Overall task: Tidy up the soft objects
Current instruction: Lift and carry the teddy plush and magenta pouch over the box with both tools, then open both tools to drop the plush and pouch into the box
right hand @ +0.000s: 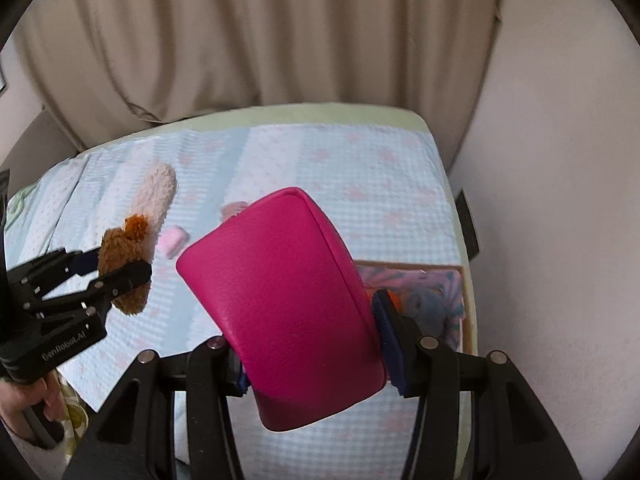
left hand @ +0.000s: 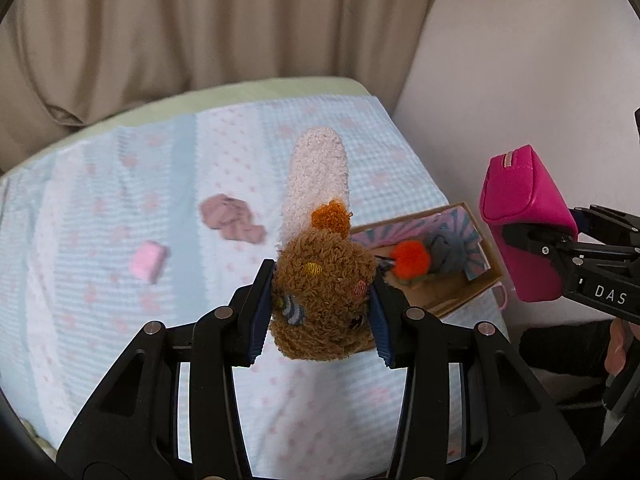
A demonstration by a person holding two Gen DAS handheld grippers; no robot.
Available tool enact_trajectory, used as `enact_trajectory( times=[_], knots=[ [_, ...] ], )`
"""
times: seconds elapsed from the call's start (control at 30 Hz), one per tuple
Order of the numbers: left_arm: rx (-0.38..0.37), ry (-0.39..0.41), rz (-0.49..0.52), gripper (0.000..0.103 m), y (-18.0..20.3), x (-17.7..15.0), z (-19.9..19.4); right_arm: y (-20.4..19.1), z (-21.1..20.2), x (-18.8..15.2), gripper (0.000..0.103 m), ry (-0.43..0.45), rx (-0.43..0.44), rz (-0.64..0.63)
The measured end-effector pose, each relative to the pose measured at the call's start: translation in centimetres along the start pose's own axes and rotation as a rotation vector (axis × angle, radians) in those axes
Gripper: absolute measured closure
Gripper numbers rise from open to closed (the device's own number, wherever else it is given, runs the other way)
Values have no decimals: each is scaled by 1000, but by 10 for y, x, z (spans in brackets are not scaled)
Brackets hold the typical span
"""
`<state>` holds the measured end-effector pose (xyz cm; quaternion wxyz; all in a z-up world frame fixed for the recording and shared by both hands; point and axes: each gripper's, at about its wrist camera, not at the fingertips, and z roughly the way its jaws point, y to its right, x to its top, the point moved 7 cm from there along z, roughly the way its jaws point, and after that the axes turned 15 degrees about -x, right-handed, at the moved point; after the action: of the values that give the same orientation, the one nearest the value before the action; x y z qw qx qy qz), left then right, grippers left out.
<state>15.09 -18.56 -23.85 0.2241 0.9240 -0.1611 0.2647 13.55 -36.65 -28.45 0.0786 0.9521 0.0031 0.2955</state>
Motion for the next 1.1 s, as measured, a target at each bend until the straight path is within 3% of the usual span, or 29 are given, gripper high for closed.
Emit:
enact_trajectory(
  times=[0.33, 0.53, 0.63, 0.83, 0.9, 0.93, 0.97, 1.0, 1.03, 1.07, 1.1],
  knots=[
    [-24, -112, -68, 63, 23, -8, 123, 49, 95, -17, 56, -162, 14, 83],
    [14, -174, -66, 63, 17, -27, 187, 68, 162, -52, 56, -306, 52, 215],
    [35, -189, -64, 63, 10, -38, 207, 75, 184, -69, 56, -350, 75, 309],
    [67, -244, -46, 61, 10, -59, 244, 80, 210, -89, 56, -400, 84, 355],
    [64, -247, -47, 51, 14, -62, 249, 79, 216, -91, 54, -407, 86, 358],
    [69, -247, -43, 33, 15, -62, 248, 79, 217, -92, 54, -408, 82, 355],
    [73, -250, -38, 8, 15, -63, 249, 78, 219, -94, 52, -407, 82, 354],
    [65, -261, -36, 0, 16, -63, 250, 78, 219, -94, 50, -402, 89, 354],
    [53, -271, -41, 0, 18, -64, 250, 78, 219, -93, 38, -391, 95, 355],
    [44, -274, -44, 0, 18, -65, 249, 77, 219, -91, 14, -381, 96, 347],
    [40, -271, -45, 0, 19, -66, 247, 76, 218, -90, 3, -370, 91, 334]
  ],
)
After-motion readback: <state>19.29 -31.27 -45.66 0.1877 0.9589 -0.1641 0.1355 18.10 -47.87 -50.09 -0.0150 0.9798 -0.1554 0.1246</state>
